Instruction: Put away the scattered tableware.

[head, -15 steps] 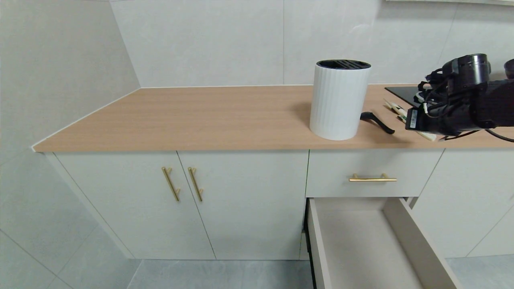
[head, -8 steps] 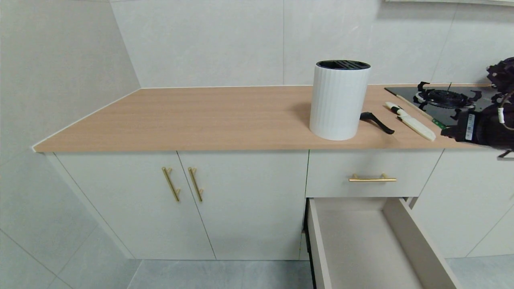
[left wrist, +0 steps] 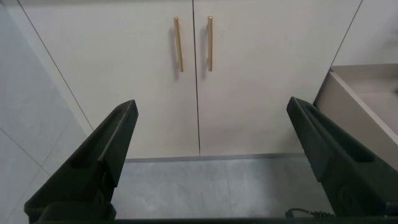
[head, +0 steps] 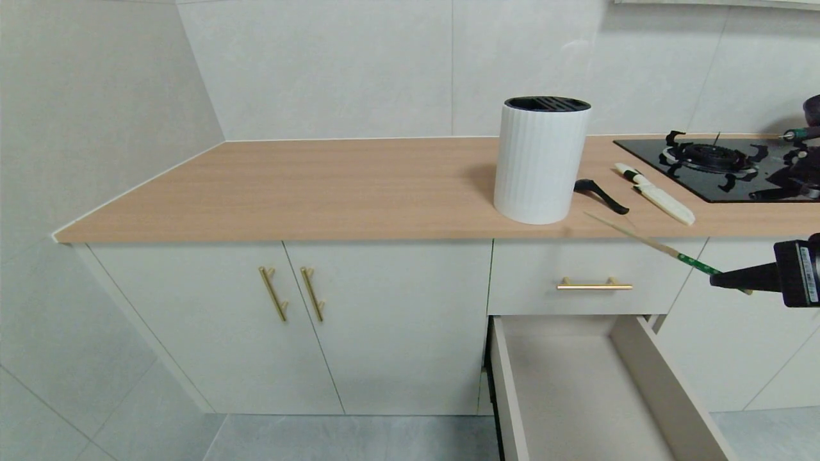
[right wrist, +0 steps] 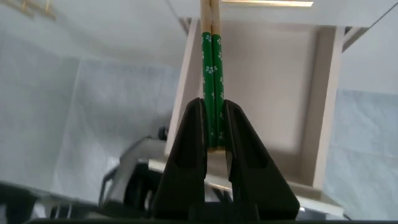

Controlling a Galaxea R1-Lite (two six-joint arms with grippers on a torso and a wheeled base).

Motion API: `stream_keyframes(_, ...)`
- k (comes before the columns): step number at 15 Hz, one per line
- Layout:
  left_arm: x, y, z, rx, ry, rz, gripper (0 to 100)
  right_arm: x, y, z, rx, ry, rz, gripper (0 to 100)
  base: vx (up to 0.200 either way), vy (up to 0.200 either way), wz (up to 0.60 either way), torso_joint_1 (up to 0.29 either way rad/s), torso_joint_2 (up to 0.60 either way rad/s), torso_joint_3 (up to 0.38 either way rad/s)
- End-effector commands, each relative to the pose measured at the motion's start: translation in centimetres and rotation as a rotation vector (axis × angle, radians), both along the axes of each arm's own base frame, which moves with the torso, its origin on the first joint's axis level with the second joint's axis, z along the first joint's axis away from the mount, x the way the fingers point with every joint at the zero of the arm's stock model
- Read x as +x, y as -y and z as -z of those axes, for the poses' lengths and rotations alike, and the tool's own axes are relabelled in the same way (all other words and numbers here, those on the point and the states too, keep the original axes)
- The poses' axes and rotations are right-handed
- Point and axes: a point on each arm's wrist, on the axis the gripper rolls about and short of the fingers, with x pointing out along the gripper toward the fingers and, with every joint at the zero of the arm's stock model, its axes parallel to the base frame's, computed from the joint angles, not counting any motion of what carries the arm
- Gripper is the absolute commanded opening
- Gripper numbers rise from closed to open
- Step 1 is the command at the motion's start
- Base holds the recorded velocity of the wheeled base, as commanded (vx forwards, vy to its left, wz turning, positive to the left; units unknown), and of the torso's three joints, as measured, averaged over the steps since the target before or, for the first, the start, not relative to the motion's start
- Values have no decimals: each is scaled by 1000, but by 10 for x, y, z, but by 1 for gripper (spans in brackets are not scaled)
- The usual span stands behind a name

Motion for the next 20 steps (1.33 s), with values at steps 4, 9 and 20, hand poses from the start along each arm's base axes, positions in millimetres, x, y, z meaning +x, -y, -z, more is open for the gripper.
stream_keyframes(4,0,0,0,0,-1,0,100,3,-7,9,-10,-44,-77,0,0,0,0,0,0,0)
stream_keyframes(9,0,0,0,0,-1,0,100,16,-13,29,-47,-122,-110,0,0,0,0,-18,37,22)
stream_keyframes(20,0,0,0,0,-1,0,100,34,-31,56,-80,-236,-166,0,0,0,0,-172,432,262)
